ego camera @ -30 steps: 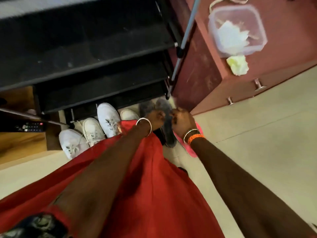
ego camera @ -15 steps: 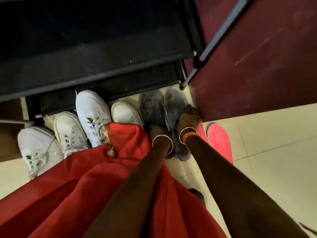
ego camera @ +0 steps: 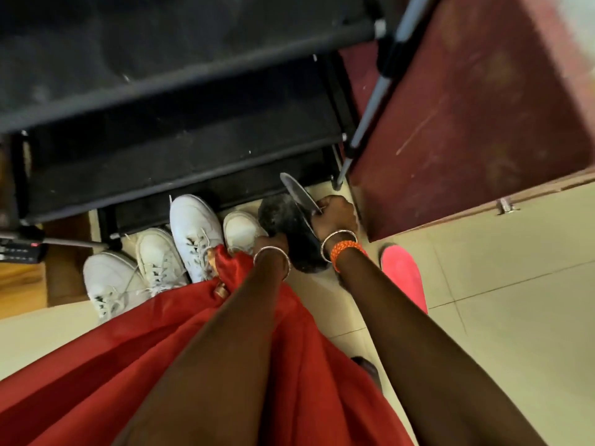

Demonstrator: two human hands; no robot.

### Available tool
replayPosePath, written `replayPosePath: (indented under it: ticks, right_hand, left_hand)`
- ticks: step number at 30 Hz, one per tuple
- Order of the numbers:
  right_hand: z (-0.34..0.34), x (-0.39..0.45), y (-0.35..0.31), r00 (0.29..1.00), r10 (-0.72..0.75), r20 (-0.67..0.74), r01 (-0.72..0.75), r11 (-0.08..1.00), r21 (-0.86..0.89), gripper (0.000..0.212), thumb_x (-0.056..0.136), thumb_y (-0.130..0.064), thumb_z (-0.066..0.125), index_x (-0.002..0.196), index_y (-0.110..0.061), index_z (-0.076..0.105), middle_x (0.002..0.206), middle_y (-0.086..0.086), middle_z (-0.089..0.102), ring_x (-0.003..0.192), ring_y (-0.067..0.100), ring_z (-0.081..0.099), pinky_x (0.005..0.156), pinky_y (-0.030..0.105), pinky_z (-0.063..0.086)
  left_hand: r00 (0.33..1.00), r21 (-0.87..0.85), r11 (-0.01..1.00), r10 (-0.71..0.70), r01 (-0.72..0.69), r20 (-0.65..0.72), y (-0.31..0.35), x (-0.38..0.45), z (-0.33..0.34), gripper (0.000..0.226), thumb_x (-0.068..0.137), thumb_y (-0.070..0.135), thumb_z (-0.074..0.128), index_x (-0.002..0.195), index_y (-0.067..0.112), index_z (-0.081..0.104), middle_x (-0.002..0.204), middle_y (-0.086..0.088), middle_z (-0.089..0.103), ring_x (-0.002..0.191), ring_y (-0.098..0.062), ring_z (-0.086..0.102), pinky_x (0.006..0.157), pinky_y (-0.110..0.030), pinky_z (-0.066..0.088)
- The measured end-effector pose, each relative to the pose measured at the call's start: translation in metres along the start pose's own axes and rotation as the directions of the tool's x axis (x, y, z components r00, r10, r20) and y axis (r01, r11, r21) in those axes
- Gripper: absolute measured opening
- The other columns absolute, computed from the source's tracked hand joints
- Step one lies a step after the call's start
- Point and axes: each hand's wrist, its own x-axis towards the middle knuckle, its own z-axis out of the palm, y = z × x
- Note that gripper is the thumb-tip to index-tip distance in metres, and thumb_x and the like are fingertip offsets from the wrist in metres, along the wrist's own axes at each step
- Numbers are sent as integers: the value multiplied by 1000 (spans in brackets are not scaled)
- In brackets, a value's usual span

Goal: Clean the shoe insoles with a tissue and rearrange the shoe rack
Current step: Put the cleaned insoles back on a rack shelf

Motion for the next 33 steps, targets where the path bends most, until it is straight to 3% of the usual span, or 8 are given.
replayPosePath:
  ticks: [2, 4, 8, 11, 18, 24, 29, 33]
  right_hand:
    - [-16, -8, -22, 1000, -10, 26, 11, 1000, -20, 20, 83, -17, 62, 100, -10, 68, 108, 14, 66, 104, 33, 60, 85, 35, 47]
    - [-36, -18, -40, 999, -24, 33, 25, 998, -54, 25, 84, -19, 61, 106, -7, 66, 114, 16, 64, 107, 34, 59, 86, 35, 47]
    - [-90, -49, -70, 998, -53, 35, 58, 988, -142, 32, 89, -26, 56, 111, -4, 65, 118, 19, 62, 111, 36, 57, 88, 36, 47]
    - [-129, -76, -89, 990, -136, 46, 141, 980, -142, 33, 91, -28, 53, 110, -3, 64, 117, 23, 62, 109, 38, 58, 90, 38, 47]
    - [-198, -152, -119, 984, -172, 45, 175, 979, -101, 33, 92, -21, 51, 116, 1, 59, 122, 26, 58, 115, 40, 54, 93, 39, 44]
    - [-224, -208, -141, 987, -141, 75, 116, 956, 270, 16, 83, -2, 49, 83, -3, 65, 81, 13, 59, 81, 23, 56, 71, 31, 43]
    - [-230, -225, -182, 976, -182, 116, 114, 892, 436, 22, 79, 10, 48, 95, 4, 61, 90, 16, 60, 86, 27, 55, 80, 38, 48]
    - [-203, -226, -212, 950, -238, 201, 142, 905, 402, 22, 77, 12, 59, 64, -6, 61, 79, 12, 62, 83, 26, 58, 79, 39, 49]
  left_hand:
    - [993, -99, 994, -37, 49, 116, 18, -18, -18, 32, 93, 21, 50, 119, 2, 53, 110, -23, 61, 94, -28, 67, 81, -32, 55]
    - [986, -145, 988, -36, 60, 163, 38, -46, -37, 18, 96, 17, 47, 112, 10, 53, 95, -16, 61, 72, -27, 65, 62, -32, 51]
    - [993, -160, 987, 16, 3, 117, 61, -103, -75, 36, 96, 12, 45, 131, 4, 47, 128, -16, 54, 114, -36, 55, 79, -42, 44]
    - [991, -59, 992, 114, -110, 72, 61, -153, -100, 41, 100, 12, 35, 136, -7, 40, 141, -19, 43, 130, -32, 42, 99, -33, 36]
    - [948, -14, 950, 310, -311, -71, 40, -240, -144, 36, 95, 11, 44, 125, -8, 52, 132, -23, 53, 122, -35, 48, 92, -29, 36]
    - [902, -112, 897, 415, -428, -120, 51, -276, -208, 30, 91, 20, 53, 114, 3, 63, 117, -18, 63, 109, -35, 58, 95, -36, 46]
    - [878, -238, 846, 447, -477, -170, 67, -281, -260, 25, 93, 24, 52, 108, 8, 64, 111, -17, 64, 106, -35, 59, 97, -44, 47]
    - [846, -221, 837, 421, -501, -327, 65, -273, -296, 31, 98, 19, 41, 118, -1, 55, 122, -23, 57, 115, -39, 51, 94, -38, 40]
